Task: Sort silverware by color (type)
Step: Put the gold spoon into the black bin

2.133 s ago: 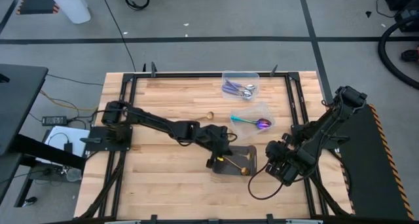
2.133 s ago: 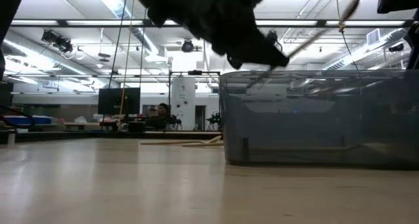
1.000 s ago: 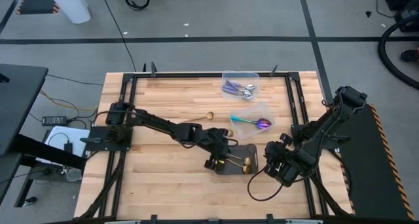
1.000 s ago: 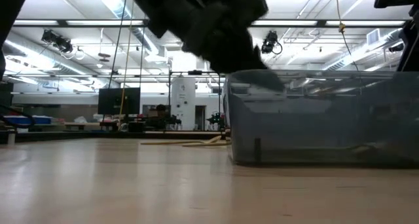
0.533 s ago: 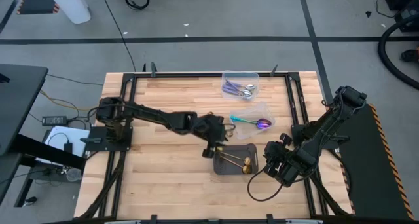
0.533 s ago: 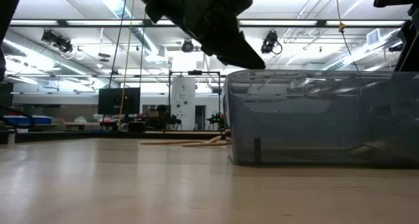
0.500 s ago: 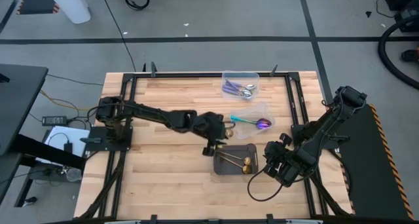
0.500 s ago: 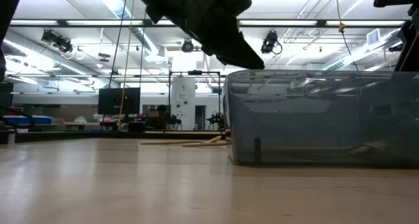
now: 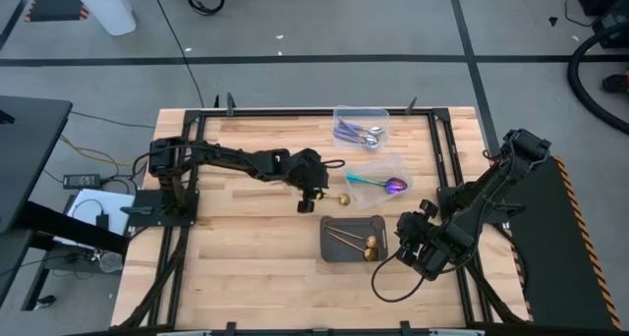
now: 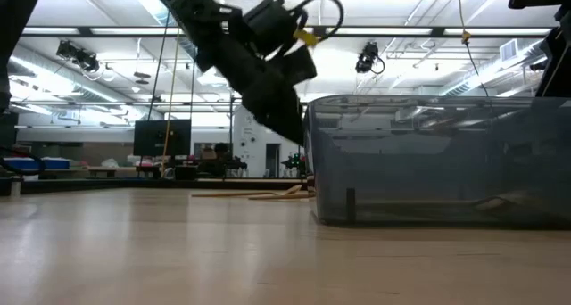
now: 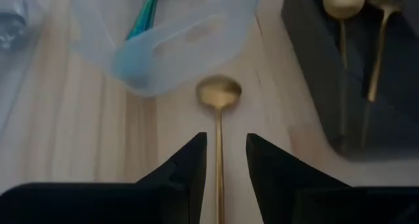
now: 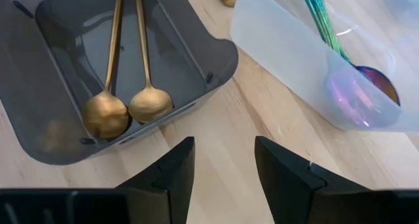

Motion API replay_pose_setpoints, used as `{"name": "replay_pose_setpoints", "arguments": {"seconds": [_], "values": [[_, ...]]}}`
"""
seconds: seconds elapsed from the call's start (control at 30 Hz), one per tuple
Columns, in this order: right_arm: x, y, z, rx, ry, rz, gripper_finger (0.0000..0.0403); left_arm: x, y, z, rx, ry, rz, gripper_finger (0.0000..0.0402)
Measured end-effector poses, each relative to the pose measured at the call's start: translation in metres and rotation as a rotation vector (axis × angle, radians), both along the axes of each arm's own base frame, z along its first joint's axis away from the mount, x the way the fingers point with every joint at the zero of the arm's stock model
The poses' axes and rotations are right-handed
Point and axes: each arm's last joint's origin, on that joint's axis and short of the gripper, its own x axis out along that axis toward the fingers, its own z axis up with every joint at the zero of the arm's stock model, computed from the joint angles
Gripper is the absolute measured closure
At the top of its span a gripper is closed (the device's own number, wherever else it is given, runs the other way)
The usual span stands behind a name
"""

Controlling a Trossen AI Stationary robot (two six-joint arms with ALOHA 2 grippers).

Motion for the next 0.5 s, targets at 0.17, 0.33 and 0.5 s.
{"name": "replay_pose_setpoints", "arguments": {"seconds": [0.17,0.33,0.5], "values": [[0.0,0.0,0.0,-0.009,-0.01,-0.001,0.0234,-0.009,0.0,-0.017,0.003,-0.067,0.006,0.0286],[0.0,0.0,0.0,-0.007,-0.011,-0.001,0.0234,-0.017,0.0,-0.03,0.009,-0.12,0.008,0.0286],[0.001,0.0,0.0,-0.007,-0.016,-0.005,0.0234,-0.019,0.003,-0.052,-0.019,-0.07,0.036,0.0286]]}}
